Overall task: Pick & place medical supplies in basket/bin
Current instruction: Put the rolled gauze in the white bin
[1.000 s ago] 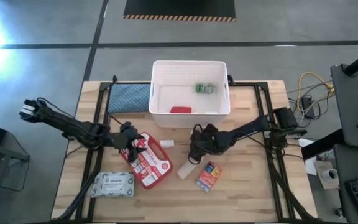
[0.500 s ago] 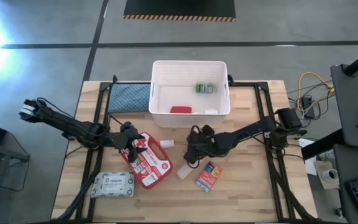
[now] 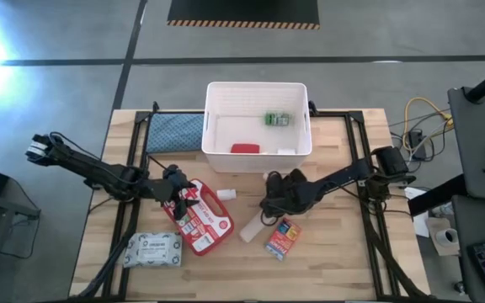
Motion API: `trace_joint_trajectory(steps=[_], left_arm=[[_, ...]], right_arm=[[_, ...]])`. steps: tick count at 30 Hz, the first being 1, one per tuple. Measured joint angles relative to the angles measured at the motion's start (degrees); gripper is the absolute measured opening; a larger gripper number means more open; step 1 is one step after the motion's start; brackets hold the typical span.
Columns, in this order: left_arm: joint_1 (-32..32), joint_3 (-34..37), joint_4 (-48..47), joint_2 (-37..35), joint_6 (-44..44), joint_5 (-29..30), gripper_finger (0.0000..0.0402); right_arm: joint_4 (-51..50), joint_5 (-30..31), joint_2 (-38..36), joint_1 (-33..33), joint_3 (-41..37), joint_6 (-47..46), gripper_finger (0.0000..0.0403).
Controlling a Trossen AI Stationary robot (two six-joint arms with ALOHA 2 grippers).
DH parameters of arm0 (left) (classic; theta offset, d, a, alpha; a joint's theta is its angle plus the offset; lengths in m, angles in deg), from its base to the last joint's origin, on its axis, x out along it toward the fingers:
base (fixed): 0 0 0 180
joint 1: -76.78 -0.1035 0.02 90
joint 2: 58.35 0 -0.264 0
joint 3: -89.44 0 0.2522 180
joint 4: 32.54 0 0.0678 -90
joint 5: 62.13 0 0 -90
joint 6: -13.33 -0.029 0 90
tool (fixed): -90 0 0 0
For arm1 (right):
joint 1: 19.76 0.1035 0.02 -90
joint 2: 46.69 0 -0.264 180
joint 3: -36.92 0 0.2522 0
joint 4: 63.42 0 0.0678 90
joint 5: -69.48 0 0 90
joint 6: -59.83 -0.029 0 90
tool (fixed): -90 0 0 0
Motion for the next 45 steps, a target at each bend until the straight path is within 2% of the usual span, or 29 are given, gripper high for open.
trace_joint_trajectory(steps=[11,16,18,21,23,27,38,42,45], left_arm=[[0.0,0.0,0.0,0.0,0.0,0.0,0.0281],[0.0,0.0,0.0,0.0,0.0,0.1,0.0281],[0.0,0.0,0.0,0.0,0.0,0.1,0.0281],[0.0,0.0,0.0,0.0,0.0,0.1,0.0281],[0.0,0.0,0.0,0.0,0.0,0.1,0.0281],[0.0,0.0,0.0,0.0,0.0,0.1,0.0281],[0.0,0.0,0.0,0.0,0.0,0.1,0.0281],[0.0,0.0,0.0,0.0,0.0,0.0,0.0281],[0.0,0.0,0.0,0.0,0.0,0.0,0.0281]], right_arm=[[2.7,4.6,-0.1,-0.1,-4.2,-2.8,0.0201],[13.6,4.9,-0.1,-1.0,-8.3,-1.5,0.0201],[19.4,4.2,0.0,-1.2,-10.0,0.5,0.0201],[25.7,-0.2,0.0,-2.2,-12.3,2.0,0.0201],[27.0,-2.3,0.0,-3.0,-13.5,0.8,0.0200],[27.8,-2.3,-0.1,-3.6,-14.5,-1.4,0.0182],[26.5,-3.4,0.2,-3.4,-7.8,-0.9,0.0035],[26.3,-5.3,-0.3,-1.3,-2.6,-0.5,0.0033],[22.9,-6.0,-1.4,1.7,4.2,1.1,0.0036]])
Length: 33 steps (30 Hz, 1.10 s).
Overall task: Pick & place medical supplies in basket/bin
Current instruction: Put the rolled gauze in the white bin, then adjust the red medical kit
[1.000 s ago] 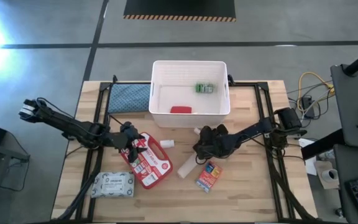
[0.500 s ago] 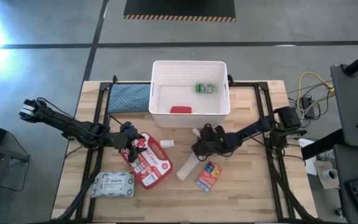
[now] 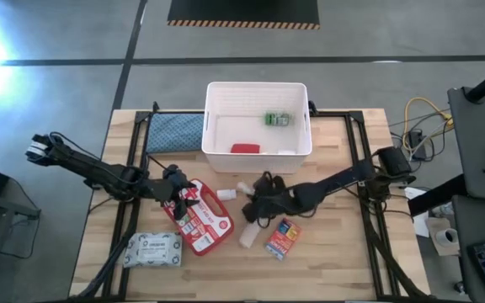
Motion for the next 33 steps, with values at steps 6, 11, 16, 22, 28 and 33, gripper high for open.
trace_joint_trajectory(steps=[6,11,16,22,28,33], left_arm=[[0.0,-0.6,0.1,0.0,0.0,-0.1,0.0281],[0.0,-2.7,0.5,0.0,0.0,-0.1,0.0281],[0.0,-4.9,0.5,0.0,0.0,-0.1,0.0281],[0.0,-7.2,0.5,0.0,0.0,-0.1,0.0281],[0.0,-8.9,1.0,0.0,0.3,0.0,0.0281],[0.0,-8.8,4.0,0.0,4.4,0.0,0.0281]], right_arm=[[-18.9,8.0,-0.8,3.6,21.0,6.5,0.0041],[-36.9,18.2,-1.2,-4.2,36.3,8.4,0.0042],[-42.3,11.5,-0.9,-17.9,42.8,17.2,0.0063],[-42.1,-8.1,-0.8,-31.3,47.1,19.9,0.0162],[-42.5,-14.5,-0.8,-32.8,48.1,20.9,0.0250],[-44.0,-11.1,-1.1,-28.0,49.3,27.4,0.0273]])
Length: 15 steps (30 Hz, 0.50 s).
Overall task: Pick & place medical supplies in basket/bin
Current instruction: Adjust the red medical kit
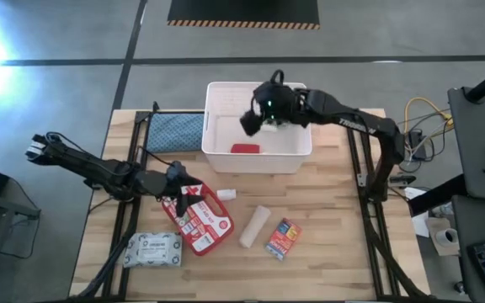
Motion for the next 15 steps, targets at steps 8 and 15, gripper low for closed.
trace_joint_trajectory(steps=[8,15], left_arm=[[-1.3,0.2,5.0,3.4,2.8,-0.1,0.0281],[-4.2,-3.7,-3.6,7.9,-2.2,-0.1,0.0281]], right_arm=[[-16.3,1.4,-0.2,9.5,1.5,1.0,0.0257],[-22.1,-6.4,-0.2,17.9,-0.4,-1.1,0.0241]])
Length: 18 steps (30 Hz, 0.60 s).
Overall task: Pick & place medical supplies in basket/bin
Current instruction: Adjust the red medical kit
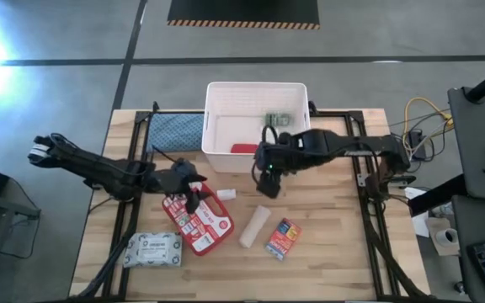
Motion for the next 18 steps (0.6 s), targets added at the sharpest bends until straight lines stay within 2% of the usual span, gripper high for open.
trace_joint_trajectory(steps=[3,8,14,18], left_arm=[[-0.1,-3.9,-7.8,1.6,-3.5,0.6,0.0281],[-0.1,-10.9,-17.7,3.6,-4.0,2.6,0.0281],[-0.1,-16.3,-19.1,6.0,-2.0,3.0,0.0281],[-0.1,-17.0,-19.6,7.9,-4.7,-2.7,0.0281]], right_arm=[[0.1,-1.8,0.0,2.0,-1.8,-1.2,0.0236],[0.3,-2.7,0.0,3.3,-6.9,-5.7,0.0231],[8.4,-10.8,0.0,3.5,-15.8,-6.0,0.0230],[17.0,-13.4,0.0,4.6,-21.8,-5.7,0.0230]])
